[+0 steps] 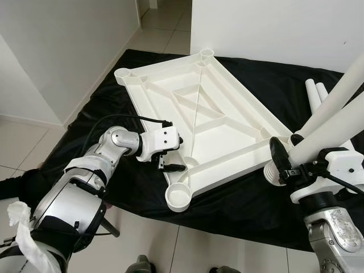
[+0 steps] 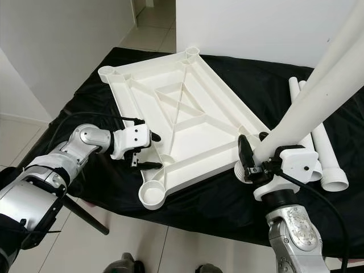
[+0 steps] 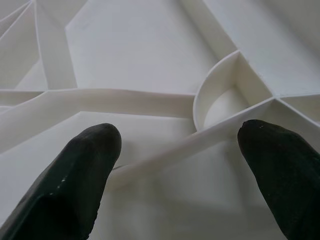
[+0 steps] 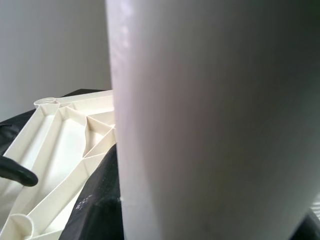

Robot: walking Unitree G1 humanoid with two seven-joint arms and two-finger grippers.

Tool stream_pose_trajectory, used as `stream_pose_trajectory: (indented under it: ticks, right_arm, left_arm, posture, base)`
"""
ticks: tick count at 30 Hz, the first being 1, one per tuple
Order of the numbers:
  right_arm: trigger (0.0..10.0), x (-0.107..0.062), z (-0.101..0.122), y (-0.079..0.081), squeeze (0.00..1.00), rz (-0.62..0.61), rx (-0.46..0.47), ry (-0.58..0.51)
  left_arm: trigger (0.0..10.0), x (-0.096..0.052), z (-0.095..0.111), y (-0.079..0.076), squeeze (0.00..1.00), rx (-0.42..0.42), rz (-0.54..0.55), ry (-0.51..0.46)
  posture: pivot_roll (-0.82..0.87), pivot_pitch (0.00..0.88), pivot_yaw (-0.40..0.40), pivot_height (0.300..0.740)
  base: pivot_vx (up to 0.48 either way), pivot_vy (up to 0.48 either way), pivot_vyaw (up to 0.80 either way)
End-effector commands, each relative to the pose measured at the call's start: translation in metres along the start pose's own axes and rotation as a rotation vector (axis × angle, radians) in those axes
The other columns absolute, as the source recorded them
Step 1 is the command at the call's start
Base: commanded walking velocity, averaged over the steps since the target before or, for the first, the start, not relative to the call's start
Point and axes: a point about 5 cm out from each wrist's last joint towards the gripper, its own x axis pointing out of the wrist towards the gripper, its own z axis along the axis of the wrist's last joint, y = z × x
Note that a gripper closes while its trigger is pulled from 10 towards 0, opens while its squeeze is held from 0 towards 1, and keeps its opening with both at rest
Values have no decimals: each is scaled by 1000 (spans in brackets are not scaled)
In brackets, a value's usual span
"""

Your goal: Building children table

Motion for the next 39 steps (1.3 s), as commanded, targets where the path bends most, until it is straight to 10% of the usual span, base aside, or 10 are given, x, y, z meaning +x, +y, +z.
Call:
stream_pose_trajectory:
  ticks: [1, 14, 27, 34, 39]
  right_arm:
    - [10000, -2, 7, 1, 0, 0, -19, -24]
    - [10000, -6, 9, 0, 0, -7, -24, -16]
    - [10000, -3, 10, 0, 0, 1, -28, -16]
    - [10000, -4, 11, 1, 0, -1, -28, -15]
    - [10000, -4, 12, 1, 0, -3, -30, -14]
  left_arm:
    - [10000, 2, 3, -5, 0, 37, -147, 22]
    - [10000, 7, -1, -20, 0, -30, -432, 89]
    - [9882, 12, 3, -11, 0, -65, -353, 115]
    - [784, 17, 4, -20, 0, -89, -414, 75]
    - [0, 24, 4, -30, 0, -95, -472, 41]
  posture:
    - [-73, 36, 92, 740]
    - [-79, 78, 87, 740]
    - [-74, 91, 83, 740]
    - [-77, 99, 83, 740]
    - [-81, 106, 84, 740]
  base:
    - [0, 0, 0]
    - [0, 0, 0]
    - [0, 0, 0]
    - [0, 0, 0]
    - [0, 0, 0]
